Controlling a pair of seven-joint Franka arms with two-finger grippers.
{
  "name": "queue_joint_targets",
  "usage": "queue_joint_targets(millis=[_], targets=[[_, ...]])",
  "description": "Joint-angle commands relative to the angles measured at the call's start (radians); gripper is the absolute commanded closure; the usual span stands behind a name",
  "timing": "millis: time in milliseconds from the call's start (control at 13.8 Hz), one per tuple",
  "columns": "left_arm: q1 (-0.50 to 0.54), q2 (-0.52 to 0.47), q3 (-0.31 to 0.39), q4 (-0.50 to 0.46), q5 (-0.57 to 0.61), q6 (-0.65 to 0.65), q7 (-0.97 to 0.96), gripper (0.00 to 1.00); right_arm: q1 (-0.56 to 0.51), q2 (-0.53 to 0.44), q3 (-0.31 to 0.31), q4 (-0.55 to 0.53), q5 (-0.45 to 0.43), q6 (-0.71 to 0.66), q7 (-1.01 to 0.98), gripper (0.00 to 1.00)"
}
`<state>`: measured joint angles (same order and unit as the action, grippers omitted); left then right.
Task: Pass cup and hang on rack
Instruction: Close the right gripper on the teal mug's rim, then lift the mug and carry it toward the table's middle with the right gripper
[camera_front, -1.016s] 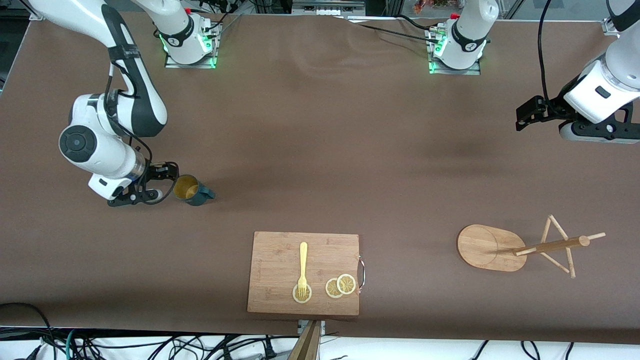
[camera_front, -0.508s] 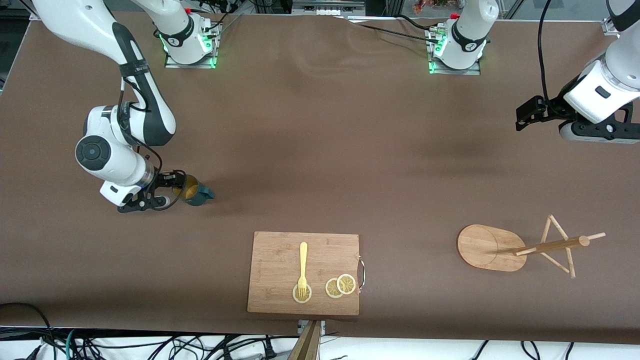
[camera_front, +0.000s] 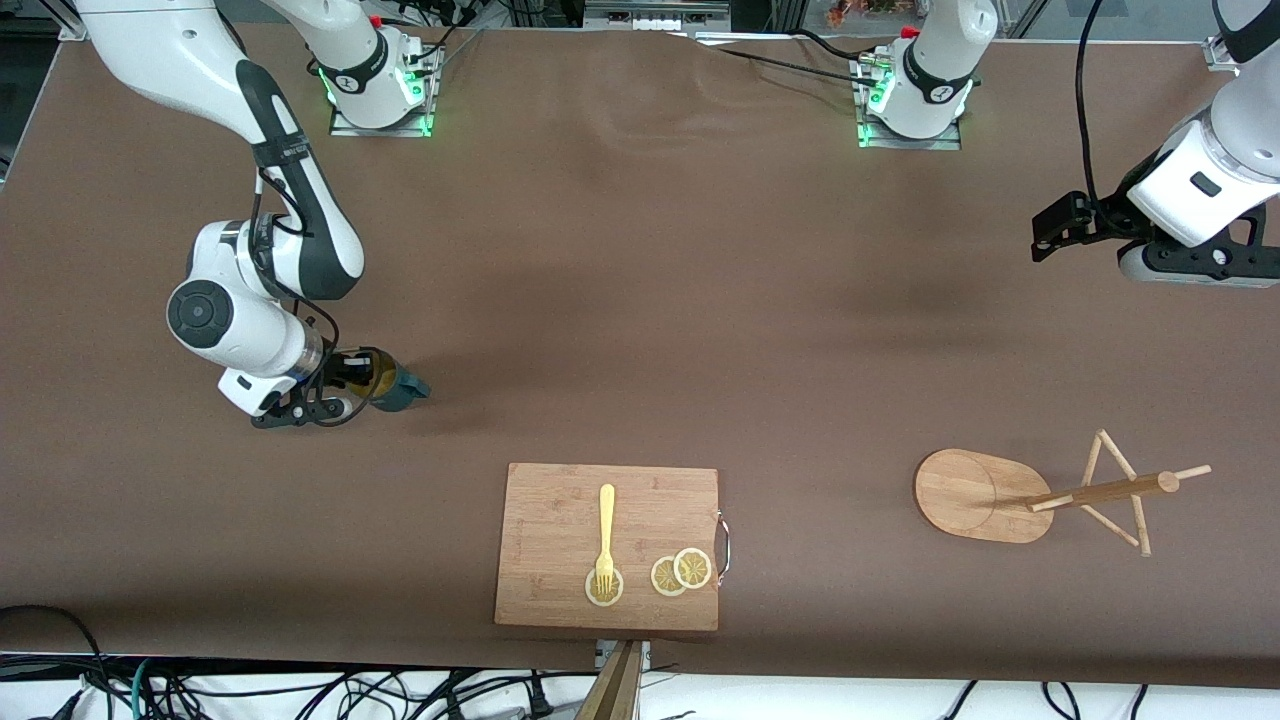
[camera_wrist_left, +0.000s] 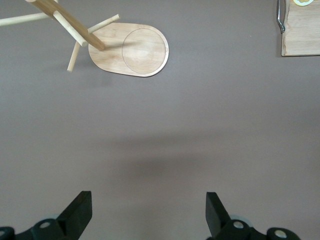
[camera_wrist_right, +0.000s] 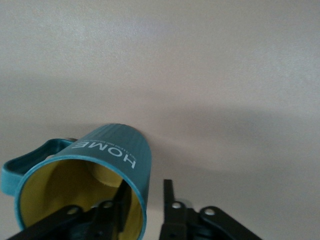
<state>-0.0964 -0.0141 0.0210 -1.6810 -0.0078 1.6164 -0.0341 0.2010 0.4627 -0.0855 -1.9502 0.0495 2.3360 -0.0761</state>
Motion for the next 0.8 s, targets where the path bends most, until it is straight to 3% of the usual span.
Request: queue_joint_targets(millis=[0, 363, 581, 726], targets=[[-0.009, 0.011, 0.011, 0.027, -0.02, -0.021, 0.02, 0.0, 0.005, 0.002, 0.032, 0.013, 0.013, -0.003, 0.028, 1.0], [-0.009, 0.011, 0.011, 0.027, -0.02, -0.019, 0.02, 0.0, 0.104, -0.007, 0.079, 0.121, 0.01, -0.082, 0.114, 1.0], [-0.009, 0.011, 0.011, 0.029, -0.02, -0.021, 0.02, 0.0, 0.234, 0.072, 0.089, 0.32, 0.01, -0.225, 0.293, 1.0], [-0.009, 0.011, 0.011, 0.029, -0.02, -0.019, 0.02, 0.0, 0.342, 0.187, 0.089, 0.512, 0.006, -0.321, 0.436, 1.0]])
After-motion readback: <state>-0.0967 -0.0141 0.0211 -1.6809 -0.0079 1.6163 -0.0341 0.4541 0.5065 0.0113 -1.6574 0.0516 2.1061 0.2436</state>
